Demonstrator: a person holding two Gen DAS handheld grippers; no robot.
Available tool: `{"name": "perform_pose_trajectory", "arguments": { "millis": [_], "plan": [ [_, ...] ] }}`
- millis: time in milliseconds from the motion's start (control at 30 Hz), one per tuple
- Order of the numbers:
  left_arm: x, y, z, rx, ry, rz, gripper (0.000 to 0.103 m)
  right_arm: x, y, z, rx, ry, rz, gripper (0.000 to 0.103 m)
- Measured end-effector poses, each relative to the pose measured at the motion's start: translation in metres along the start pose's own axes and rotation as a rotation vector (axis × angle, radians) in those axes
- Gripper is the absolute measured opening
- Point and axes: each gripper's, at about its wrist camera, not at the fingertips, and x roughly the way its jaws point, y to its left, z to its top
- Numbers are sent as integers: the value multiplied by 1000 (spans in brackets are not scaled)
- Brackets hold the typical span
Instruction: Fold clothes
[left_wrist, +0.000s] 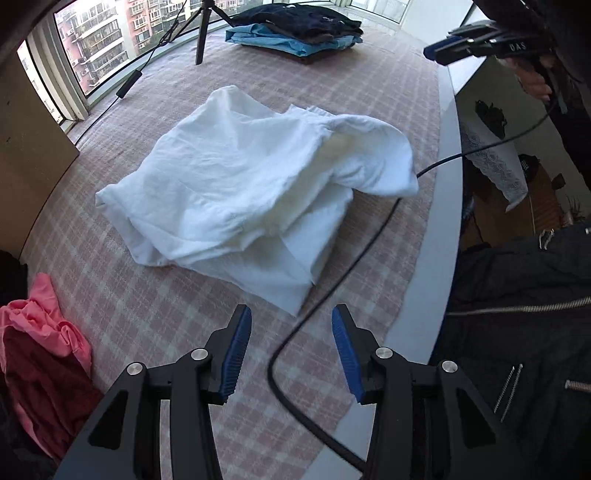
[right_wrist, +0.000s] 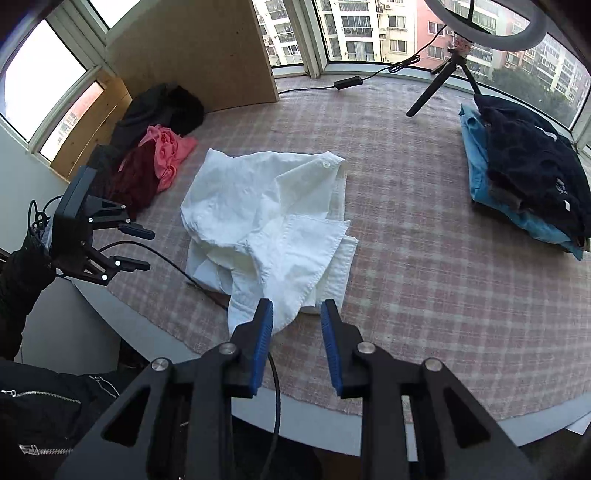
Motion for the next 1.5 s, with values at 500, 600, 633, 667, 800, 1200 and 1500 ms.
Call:
{"name": "perform_pose_trajectory", "arguments": {
  "millis": [500, 600, 633, 667, 800, 1200, 1500],
  "plan": [
    [12, 64, 47, -297, -239, 78, 45, 50, -29, 45, 1, -107, -21, 27],
    [33, 72, 58, -322, -225, 73, 45, 97, -36, 71, 16, -62, 39, 27],
    [41, 73, 60, -320, -206, 81, 45, 111, -35, 77, -4, -47, 37, 27],
    [48, 74, 61, -318, -187, 89, 45, 124, -34, 80, -33, -23, 23, 27],
    [73, 84, 57, -351, -121, 58, 45, 167, -36, 88, -109, 65, -25, 27],
    [95, 94, 55, -375, -68, 38, 45, 180, -41, 80, -224, 144, 171, 41],
    [97, 91, 54, -350, -54, 48, 45, 172, -21, 80, -364, 136, 119, 13]
  ]
}}
